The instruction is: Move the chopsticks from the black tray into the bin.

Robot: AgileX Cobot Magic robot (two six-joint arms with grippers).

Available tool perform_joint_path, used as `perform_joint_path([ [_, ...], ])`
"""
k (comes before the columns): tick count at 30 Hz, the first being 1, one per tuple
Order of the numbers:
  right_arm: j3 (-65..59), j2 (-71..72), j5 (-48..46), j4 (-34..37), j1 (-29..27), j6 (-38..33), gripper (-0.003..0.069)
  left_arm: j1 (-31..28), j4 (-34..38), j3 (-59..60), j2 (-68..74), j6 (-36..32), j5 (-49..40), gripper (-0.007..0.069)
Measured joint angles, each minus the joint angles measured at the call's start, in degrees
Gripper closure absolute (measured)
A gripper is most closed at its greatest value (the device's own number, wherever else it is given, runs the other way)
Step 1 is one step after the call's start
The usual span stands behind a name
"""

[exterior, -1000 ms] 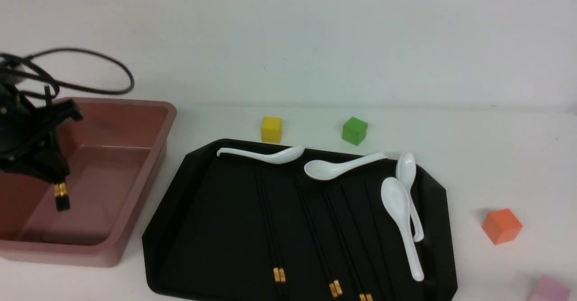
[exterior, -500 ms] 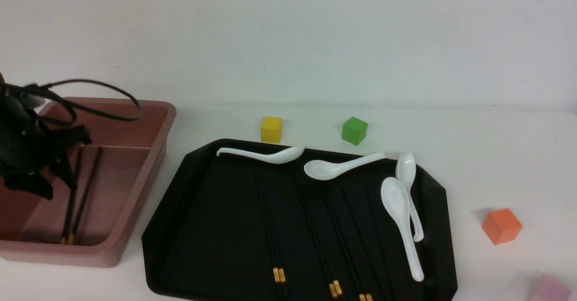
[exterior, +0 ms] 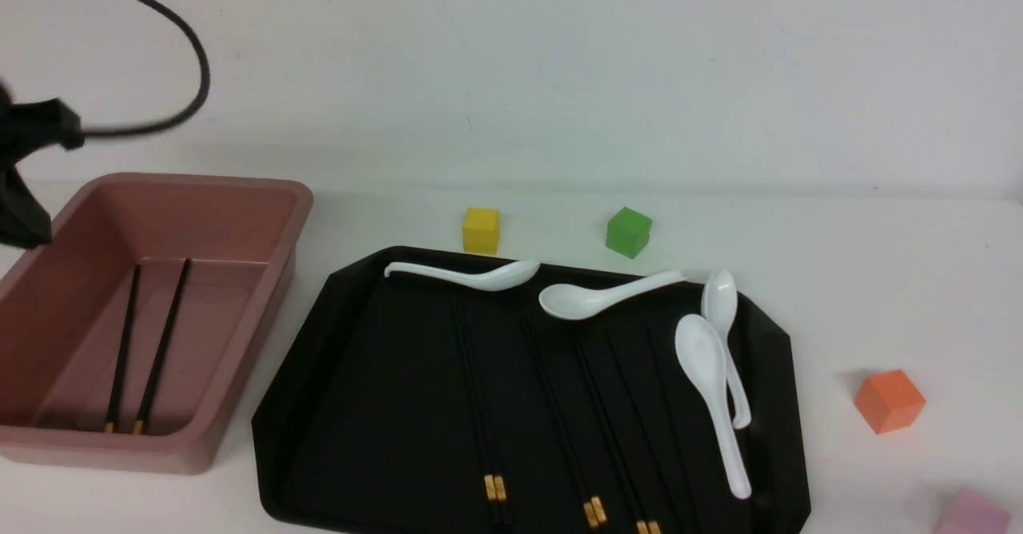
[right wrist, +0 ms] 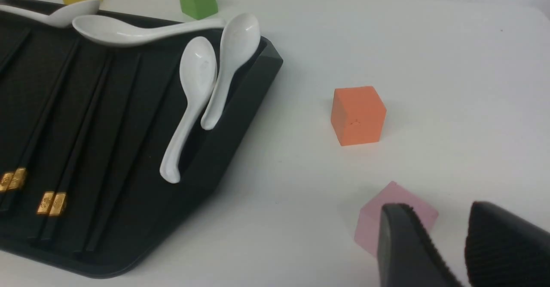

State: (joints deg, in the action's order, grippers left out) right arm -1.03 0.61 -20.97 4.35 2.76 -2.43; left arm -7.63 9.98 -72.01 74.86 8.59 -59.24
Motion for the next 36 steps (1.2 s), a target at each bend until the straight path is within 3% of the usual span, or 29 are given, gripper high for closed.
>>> perform_joint_path([
  [3, 0.0, 0.0, 0.0, 0.0, 0.0, 0.0, 0.0419, 0.9, 2.4, 7.2, -7.5, -1.9, 3.7, 0.0637],
  [7, 0.0, 0.0, 0.0, 0.0, 0.0, 0.0, 0.0419, 1.7, 10.8, 23.9, -22.3, -5.6, 13.1, 0.0637],
  [11, 0.0, 0.0, 0.0, 0.0, 0.0, 0.0, 0.0419, 1.8, 18.5, 39.2, -36.0, -13.5, 24.9, 0.0637],
  [15, 0.0, 0.0, 0.0, 0.0, 0.0, 0.0, 0.0419, 1.8, 23.4, 47.0, -45.7, -19.0, 32.6, 0.0637],
  [21, 0.0, 0.0, 0.0, 0.0, 0.0, 0.0, 0.0419, 1.8, 26.4, 50.9, -53.4, -20.8, 36.3, 0.0637],
  [36, 0.0, 0.0, 0.0, 0.0, 0.0, 0.0, 0.0419, 1.8, 26.6, 51.6, -53.8, -20.9, 36.8, 0.0637],
])
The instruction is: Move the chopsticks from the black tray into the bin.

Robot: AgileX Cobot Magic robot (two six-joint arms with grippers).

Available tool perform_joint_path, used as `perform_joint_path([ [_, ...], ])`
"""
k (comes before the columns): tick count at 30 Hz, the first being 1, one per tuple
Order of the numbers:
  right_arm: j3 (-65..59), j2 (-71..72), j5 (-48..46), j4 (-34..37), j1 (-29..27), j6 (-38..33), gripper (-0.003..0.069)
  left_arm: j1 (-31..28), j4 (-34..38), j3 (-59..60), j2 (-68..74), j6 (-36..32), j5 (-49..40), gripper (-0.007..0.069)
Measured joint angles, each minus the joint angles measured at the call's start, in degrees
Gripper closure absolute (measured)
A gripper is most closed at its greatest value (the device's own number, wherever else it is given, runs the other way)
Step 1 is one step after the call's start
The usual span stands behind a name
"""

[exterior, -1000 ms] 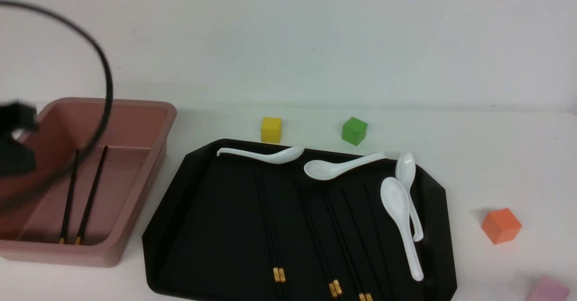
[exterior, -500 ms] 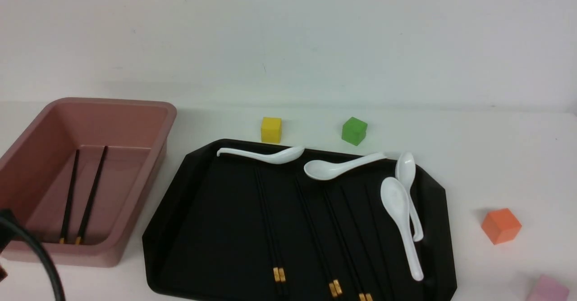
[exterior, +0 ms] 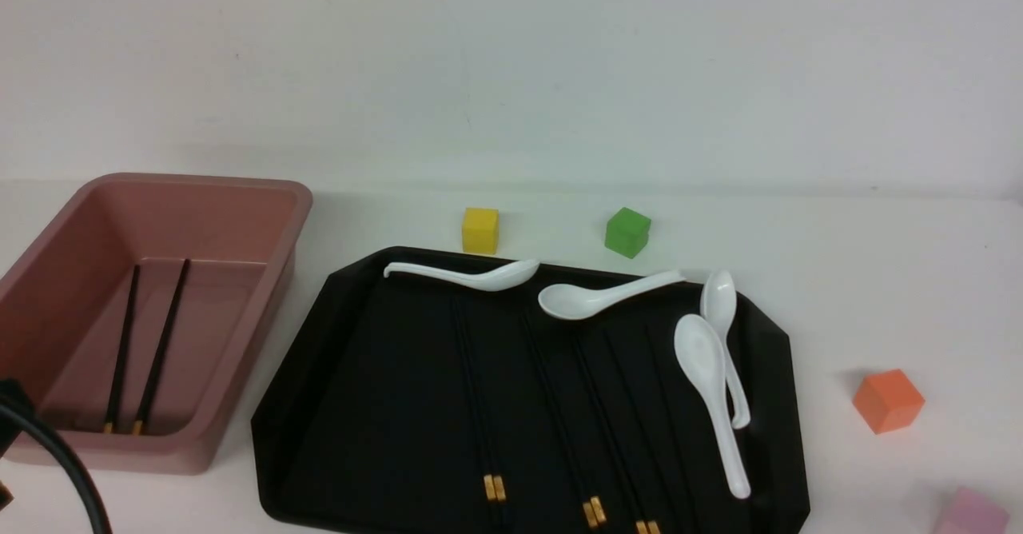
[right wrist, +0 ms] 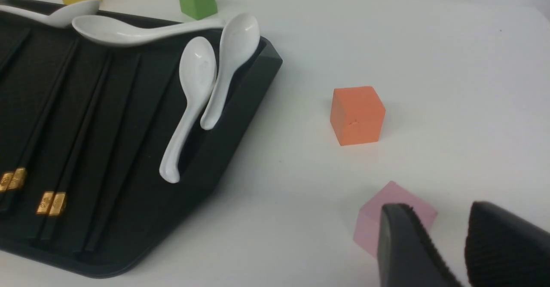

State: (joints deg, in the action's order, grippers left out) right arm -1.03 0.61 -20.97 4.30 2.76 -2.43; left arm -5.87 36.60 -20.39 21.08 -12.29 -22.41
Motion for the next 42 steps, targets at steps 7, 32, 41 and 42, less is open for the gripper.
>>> perform_joint_path([
  [7, 0.0, 0.0, 0.0, 0.0, 0.0, 0.0, 0.0419, 2.9, -6.5, 3.7, -5.4, 3.5, 0.8, 0.0637],
  [32, 0.0, 0.0, 0.0, 0.0, 0.0, 0.0, 0.0419, 10.3, -35.5, 22.1, -21.8, 36.3, 0.3, 0.0634],
  [41, 0.0, 0.0, 0.0, 0.0, 0.0, 0.0, 0.0419, 10.3, -35.5, 22.1, -21.8, 36.3, 0.3, 0.0634],
  [42, 0.0, 0.0, 0.0, 0.0, 0.0, 0.0, 0.0419, 10.3, -35.5, 22.1, -21.8, 36.3, 0.3, 0.0633],
])
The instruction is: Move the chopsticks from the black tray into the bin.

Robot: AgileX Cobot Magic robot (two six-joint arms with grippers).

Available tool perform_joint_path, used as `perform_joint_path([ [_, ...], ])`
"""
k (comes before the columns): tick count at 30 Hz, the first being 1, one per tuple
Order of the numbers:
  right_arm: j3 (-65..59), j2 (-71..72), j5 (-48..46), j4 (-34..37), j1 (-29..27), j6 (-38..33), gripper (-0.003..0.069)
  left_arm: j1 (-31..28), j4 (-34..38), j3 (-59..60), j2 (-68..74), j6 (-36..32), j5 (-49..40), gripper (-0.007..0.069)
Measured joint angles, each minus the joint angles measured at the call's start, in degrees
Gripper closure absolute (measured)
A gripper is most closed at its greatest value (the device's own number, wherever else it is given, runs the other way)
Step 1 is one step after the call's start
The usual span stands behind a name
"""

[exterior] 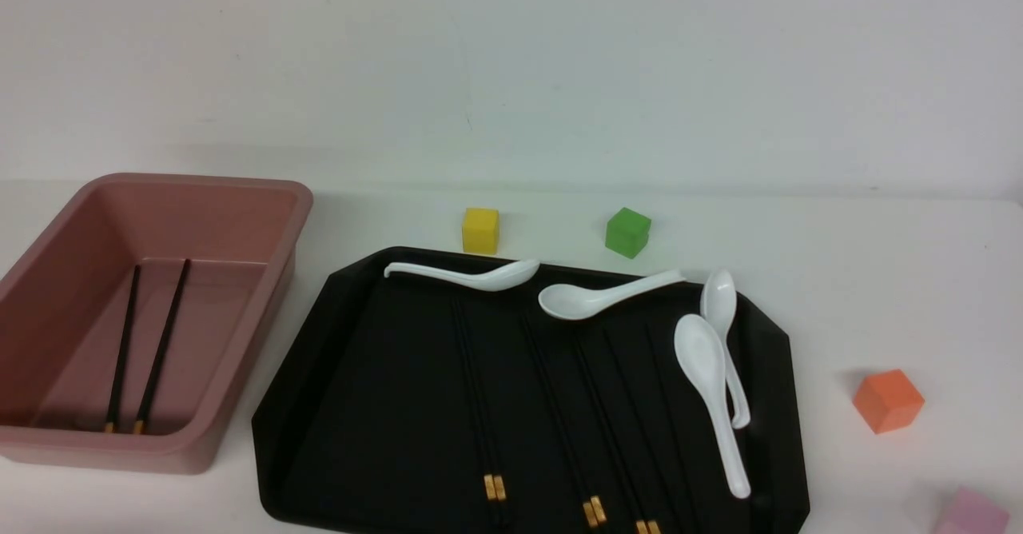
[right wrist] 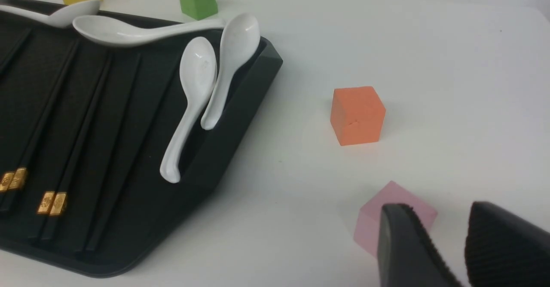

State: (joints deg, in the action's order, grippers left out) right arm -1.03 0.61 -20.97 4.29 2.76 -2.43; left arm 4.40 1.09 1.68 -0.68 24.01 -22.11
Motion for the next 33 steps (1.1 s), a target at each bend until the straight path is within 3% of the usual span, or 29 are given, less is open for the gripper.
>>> perform_joint_path([
  [33, 0.0, 0.0, 0.0, 0.0, 0.0, 0.0, 0.0419, 0.0, 0.0, 0.0, 0.0, 0.0, 0.0, 0.0615],
])
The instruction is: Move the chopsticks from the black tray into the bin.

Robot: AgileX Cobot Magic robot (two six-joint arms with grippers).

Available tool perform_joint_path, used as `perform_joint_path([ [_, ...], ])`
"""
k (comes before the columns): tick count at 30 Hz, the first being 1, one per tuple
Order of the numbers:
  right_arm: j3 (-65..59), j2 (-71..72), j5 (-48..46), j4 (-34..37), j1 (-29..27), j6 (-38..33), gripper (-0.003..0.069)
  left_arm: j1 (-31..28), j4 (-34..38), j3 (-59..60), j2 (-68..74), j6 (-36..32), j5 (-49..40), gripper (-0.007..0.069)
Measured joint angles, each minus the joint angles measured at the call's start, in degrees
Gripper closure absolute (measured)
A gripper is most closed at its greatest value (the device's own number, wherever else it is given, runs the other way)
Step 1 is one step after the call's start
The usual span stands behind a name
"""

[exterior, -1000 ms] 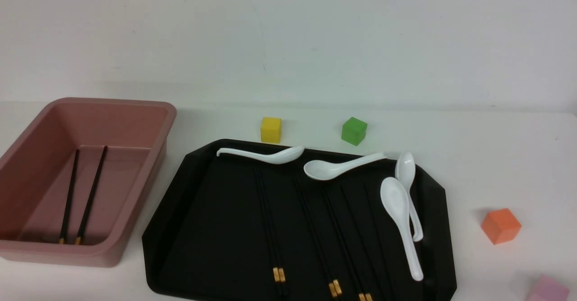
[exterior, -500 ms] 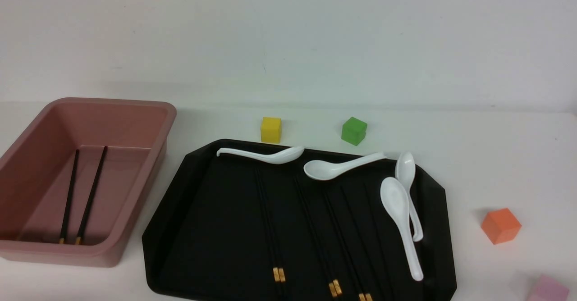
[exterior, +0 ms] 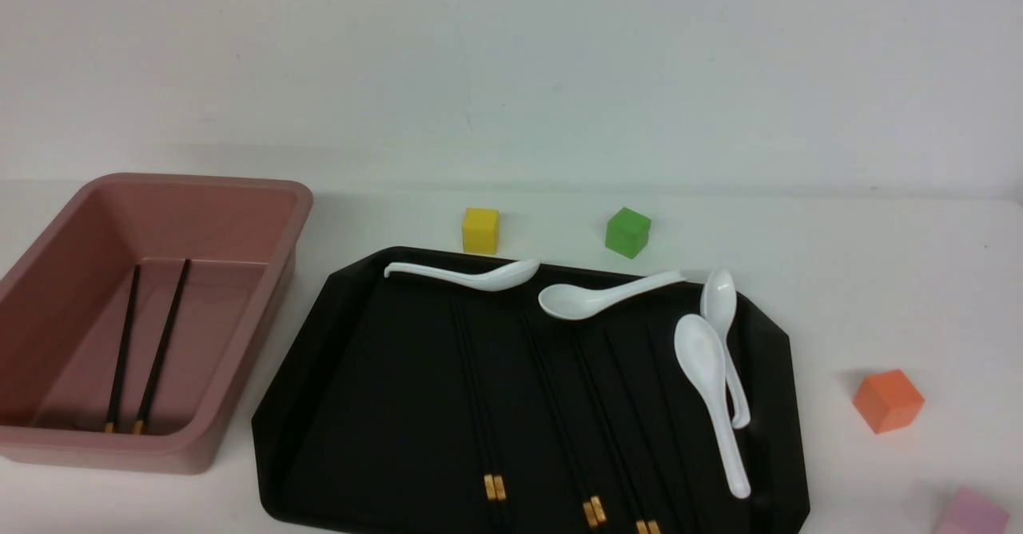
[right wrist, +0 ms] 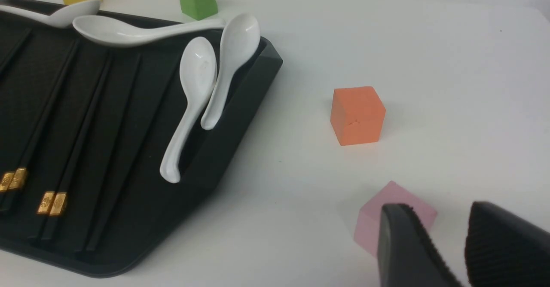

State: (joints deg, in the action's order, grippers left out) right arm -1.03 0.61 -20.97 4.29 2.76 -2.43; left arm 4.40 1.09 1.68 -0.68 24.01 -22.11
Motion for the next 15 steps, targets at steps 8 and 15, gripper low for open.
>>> perform_joint_path([
  [8, 0.0, 0.0, 0.0, 0.0, 0.0, 0.0, 0.0419, 0.0, 0.0, 0.0, 0.0, 0.0, 0.0, 0.0606],
  [15, 0.0, 0.0, 0.0, 0.0, 0.0, 0.0, 0.0419, 0.0, 0.0, 0.0, 0.0, 0.0, 0.0, 0.0606],
])
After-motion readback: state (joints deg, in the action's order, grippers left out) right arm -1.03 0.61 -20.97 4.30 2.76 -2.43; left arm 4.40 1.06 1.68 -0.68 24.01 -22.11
